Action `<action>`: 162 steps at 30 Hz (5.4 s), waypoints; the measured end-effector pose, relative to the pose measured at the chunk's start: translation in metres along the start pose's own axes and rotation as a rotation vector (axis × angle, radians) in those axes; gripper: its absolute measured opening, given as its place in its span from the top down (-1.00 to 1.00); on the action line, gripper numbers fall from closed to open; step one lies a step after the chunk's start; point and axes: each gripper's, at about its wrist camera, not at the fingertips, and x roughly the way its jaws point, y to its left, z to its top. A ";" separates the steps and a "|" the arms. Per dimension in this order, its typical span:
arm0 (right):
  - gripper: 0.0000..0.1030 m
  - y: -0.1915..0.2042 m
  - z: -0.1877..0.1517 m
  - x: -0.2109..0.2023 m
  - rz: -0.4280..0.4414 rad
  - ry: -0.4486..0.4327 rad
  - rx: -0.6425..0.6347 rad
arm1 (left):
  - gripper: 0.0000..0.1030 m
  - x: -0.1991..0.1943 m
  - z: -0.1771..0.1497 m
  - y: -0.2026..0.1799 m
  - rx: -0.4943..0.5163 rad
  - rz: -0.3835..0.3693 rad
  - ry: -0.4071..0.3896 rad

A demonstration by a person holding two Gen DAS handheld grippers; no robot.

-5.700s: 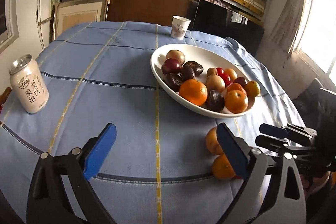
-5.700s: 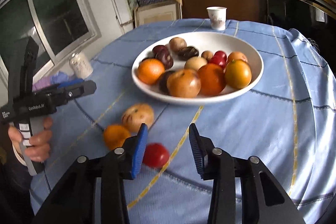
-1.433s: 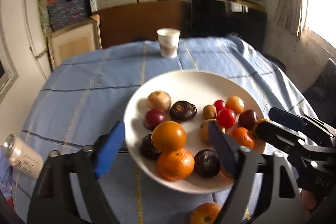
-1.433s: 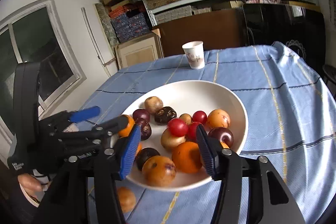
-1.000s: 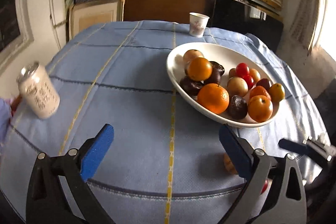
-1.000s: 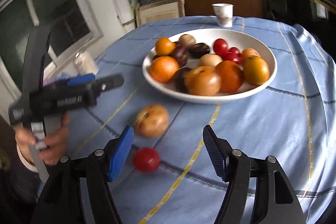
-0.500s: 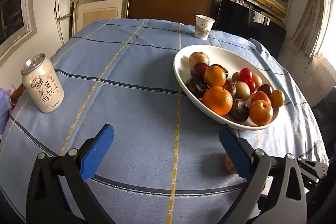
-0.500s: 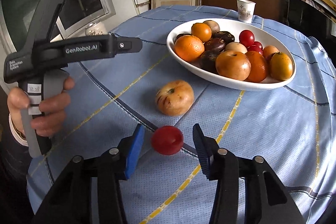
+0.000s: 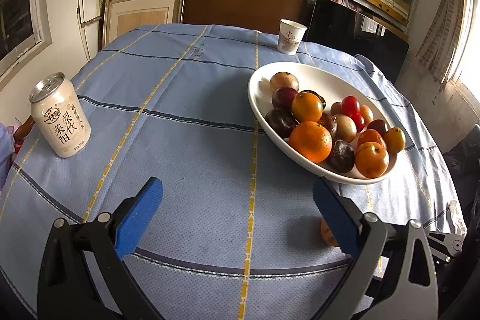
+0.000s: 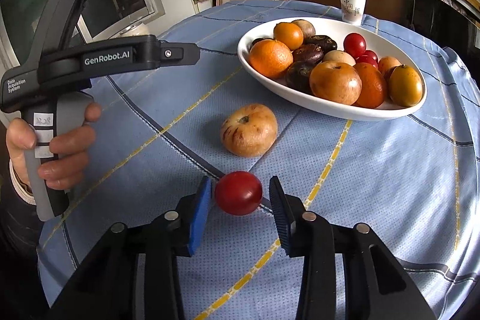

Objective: Organize fruits

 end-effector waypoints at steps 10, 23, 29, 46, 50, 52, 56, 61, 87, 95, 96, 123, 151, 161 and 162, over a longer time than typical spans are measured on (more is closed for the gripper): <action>0.24 0.002 -0.002 0.000 -0.006 0.013 -0.008 | -0.91 0.000 -0.001 0.000 -0.002 0.001 0.002; 0.38 -0.027 0.000 -0.022 -0.027 -0.072 0.114 | -0.91 0.004 -0.005 -0.007 0.033 0.011 0.019; 0.38 -0.062 -0.002 -0.036 -0.032 -0.117 0.272 | -0.91 0.004 -0.016 -0.034 0.131 -0.096 0.053; 0.38 -0.076 -0.007 -0.047 -0.060 -0.147 0.341 | -0.18 0.025 -0.041 -0.096 0.301 -0.259 0.163; 0.38 -0.076 -0.006 -0.049 -0.057 -0.156 0.342 | -0.08 0.030 -0.040 -0.096 0.292 -0.238 0.173; 0.38 -0.075 -0.007 -0.049 -0.058 -0.156 0.340 | -0.01 0.034 -0.039 -0.094 0.281 -0.242 0.190; 0.38 -0.076 -0.006 -0.049 -0.060 -0.152 0.340 | 0.11 0.040 -0.038 -0.094 0.273 -0.233 0.205; 0.38 -0.077 -0.006 -0.048 -0.074 -0.154 0.335 | 0.17 0.040 -0.038 -0.095 0.274 -0.222 0.195; 0.38 -0.085 0.072 -0.056 -0.087 -0.297 0.304 | 0.18 -0.020 0.048 -0.075 0.207 -0.252 -0.022; 0.38 -0.130 0.106 -0.004 -0.144 -0.230 0.355 | 0.18 0.049 0.099 -0.094 0.203 -0.176 0.009; 0.38 -0.134 0.108 -0.001 -0.139 -0.226 0.359 | 0.18 0.054 0.101 -0.095 0.201 -0.175 0.011; -0.93 -0.031 0.038 -0.116 -0.268 -0.212 0.195 | -0.91 -0.114 0.014 -0.057 0.202 0.065 -0.137; -0.93 -0.002 -0.009 -0.162 -0.294 -0.225 0.188 | -0.91 -0.165 -0.040 -0.050 0.184 0.064 -0.104; -0.93 0.001 -0.012 -0.164 -0.298 -0.227 0.186 | -0.91 -0.162 -0.042 -0.053 0.190 0.056 -0.095; -0.93 0.001 -0.013 -0.164 -0.297 -0.226 0.187 | -0.91 -0.162 -0.042 -0.053 0.192 0.057 -0.096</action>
